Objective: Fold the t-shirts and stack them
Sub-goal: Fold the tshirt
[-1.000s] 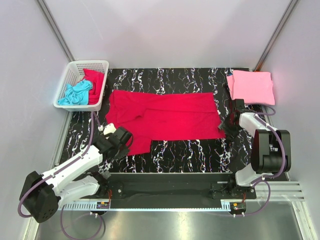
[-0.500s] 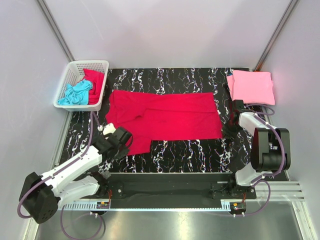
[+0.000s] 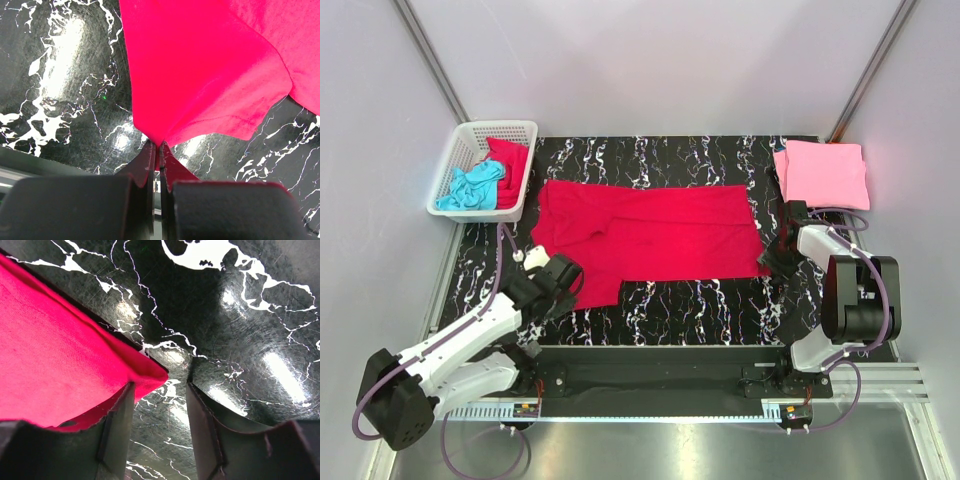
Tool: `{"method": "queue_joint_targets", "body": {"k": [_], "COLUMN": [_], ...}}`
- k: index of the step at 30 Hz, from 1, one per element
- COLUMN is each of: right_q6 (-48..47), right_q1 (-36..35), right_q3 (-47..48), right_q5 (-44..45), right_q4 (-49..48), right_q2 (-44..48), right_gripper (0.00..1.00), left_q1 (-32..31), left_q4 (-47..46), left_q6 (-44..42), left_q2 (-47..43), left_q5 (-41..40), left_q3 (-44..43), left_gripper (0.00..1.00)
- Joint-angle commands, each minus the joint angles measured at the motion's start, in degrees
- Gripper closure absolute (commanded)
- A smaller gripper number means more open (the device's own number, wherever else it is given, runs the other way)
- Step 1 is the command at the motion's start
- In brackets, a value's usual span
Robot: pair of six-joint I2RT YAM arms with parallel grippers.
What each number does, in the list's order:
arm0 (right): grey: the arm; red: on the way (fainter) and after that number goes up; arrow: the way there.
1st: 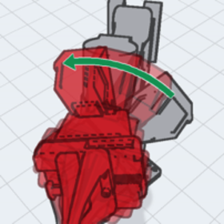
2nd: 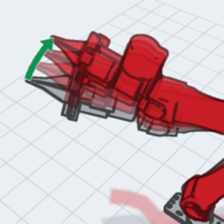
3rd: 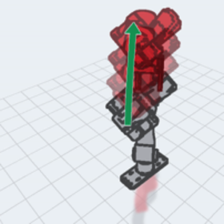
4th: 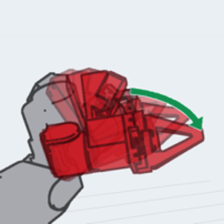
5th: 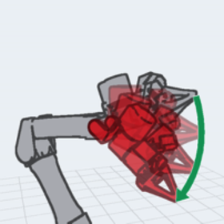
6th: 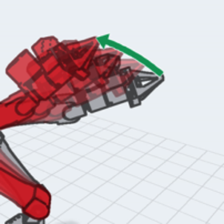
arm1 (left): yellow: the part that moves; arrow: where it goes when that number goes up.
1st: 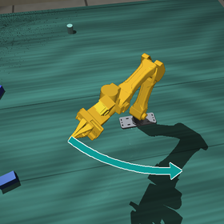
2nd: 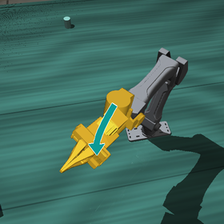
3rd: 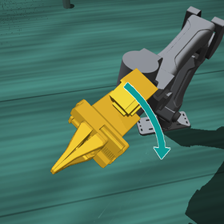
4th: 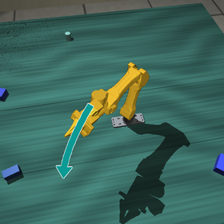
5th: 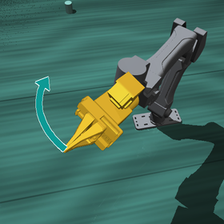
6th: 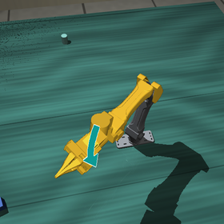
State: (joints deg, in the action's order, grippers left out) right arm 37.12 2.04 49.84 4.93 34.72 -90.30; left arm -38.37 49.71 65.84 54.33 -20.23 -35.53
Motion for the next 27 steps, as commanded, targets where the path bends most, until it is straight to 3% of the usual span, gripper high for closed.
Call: {"method": "queue_joint_targets", "body": {"k": [1, 4, 8, 11, 15, 27], "right_q6": [-0.56, -0.91, -1.88, -2.49, -2.76, -2.23], "right_q1": [0.07, 0.15, 0.50, 1.03, 1.12, 1.12], "right_q3": [0.08, 0.34, 1.04, 1.66, 1.66, -1.68], "right_q5": [-0.09, -0.45, -1.32, -2.38, -3.43, -2.04], "right_q4": [-0.62, -1.49, -2.37, -2.99, -3.60, 0.52], "right_q2": [-1.37, -2.33, -4.00, -5.58, -6.12, 4.85], "right_gripper": [0.47, 0.54, 0.72, 0.75, 1.00, 1.00], "left_q1": [-0.22, -0.21, -0.21, -0.21, -0.21, -0.21], "left_q4": [0.12, 0.30, 0.38, 0.56, 0.73, 5.83], "left_q6": [-0.54, -0.54, -0.63, -0.72, -0.89, -0.02], "left_q2": [-0.54, -0.62, -0.89, -0.80, -0.54, -4.40], "left_q5": [-2.18, -2.18, -2.18, -2.27, -2.53, -6.39], "left_q3": [-2.09, -2.09, -2.18, -2.35, -2.70, -5.33], "left_gripper": [1.00, 1.00, 1.00, 1.00, 1.00, 1.00]}}
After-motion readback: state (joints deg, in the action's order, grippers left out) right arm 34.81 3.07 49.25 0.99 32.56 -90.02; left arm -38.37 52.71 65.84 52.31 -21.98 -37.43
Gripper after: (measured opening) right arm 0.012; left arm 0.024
